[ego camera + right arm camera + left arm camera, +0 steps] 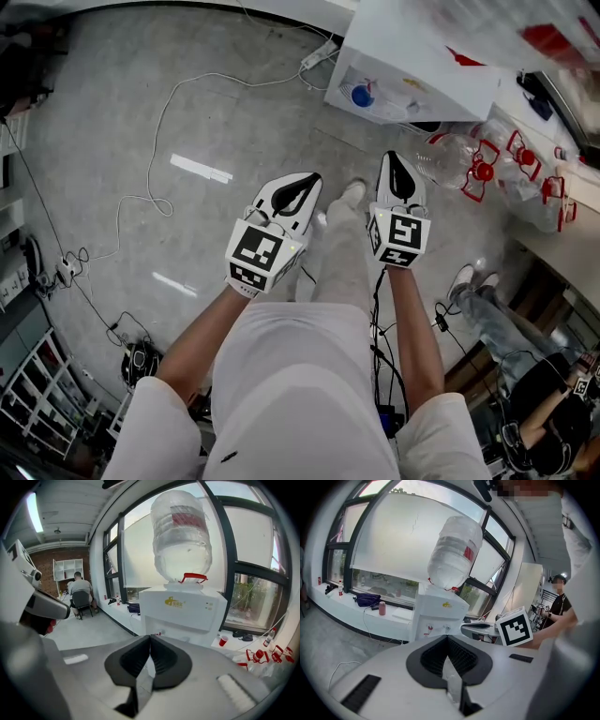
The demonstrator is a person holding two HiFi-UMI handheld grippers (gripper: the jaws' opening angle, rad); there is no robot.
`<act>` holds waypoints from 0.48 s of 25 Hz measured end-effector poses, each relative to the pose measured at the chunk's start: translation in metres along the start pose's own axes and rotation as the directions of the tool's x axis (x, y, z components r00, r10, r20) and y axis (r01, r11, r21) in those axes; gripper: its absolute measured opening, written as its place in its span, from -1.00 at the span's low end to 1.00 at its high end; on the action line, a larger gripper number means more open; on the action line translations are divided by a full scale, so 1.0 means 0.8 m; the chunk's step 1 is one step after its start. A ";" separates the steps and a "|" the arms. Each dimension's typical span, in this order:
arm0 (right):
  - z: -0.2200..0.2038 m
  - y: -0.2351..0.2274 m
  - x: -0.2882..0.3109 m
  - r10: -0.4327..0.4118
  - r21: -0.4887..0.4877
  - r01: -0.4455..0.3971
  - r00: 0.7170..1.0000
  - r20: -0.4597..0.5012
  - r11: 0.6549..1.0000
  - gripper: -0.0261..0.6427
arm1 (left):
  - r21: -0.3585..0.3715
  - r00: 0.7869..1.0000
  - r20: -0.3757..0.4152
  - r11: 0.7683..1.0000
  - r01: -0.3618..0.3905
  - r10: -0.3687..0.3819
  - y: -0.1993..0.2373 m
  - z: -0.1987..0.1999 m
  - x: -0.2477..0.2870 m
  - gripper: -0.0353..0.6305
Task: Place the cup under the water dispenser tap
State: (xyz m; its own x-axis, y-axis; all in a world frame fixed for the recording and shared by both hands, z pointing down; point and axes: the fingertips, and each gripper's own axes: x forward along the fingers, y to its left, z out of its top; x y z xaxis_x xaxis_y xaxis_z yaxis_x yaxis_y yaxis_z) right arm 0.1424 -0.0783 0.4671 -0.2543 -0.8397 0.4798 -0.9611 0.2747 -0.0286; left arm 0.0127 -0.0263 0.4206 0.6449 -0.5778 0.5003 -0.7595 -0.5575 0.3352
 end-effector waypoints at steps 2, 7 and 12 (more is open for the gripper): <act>0.010 0.001 -0.015 0.002 0.011 -0.002 1.000 0.007 1.000 -0.89 | 0.003 1.000 0.009 1.000 0.004 -0.004 -0.006 0.006 -0.009 -0.89; 0.037 0.010 -0.055 0.021 0.000 -0.021 1.000 0.022 1.000 -0.89 | 0.018 0.999 0.043 1.000 0.010 -0.011 -0.020 0.029 -0.033 -0.89; 0.073 0.014 -0.091 0.034 -0.019 -0.033 0.998 0.057 0.999 -0.89 | 0.040 0.997 0.077 0.999 0.021 -0.024 -0.029 0.055 -0.054 -0.89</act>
State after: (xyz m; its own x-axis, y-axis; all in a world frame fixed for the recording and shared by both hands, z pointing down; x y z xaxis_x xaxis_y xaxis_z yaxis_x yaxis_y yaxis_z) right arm 0.1436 -0.0411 0.3808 -0.2926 -0.8551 0.4279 -0.9499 0.3113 -0.0274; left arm 0.0062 -0.0144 0.3563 0.6678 -0.6084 0.4288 -0.7416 -0.5931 0.3134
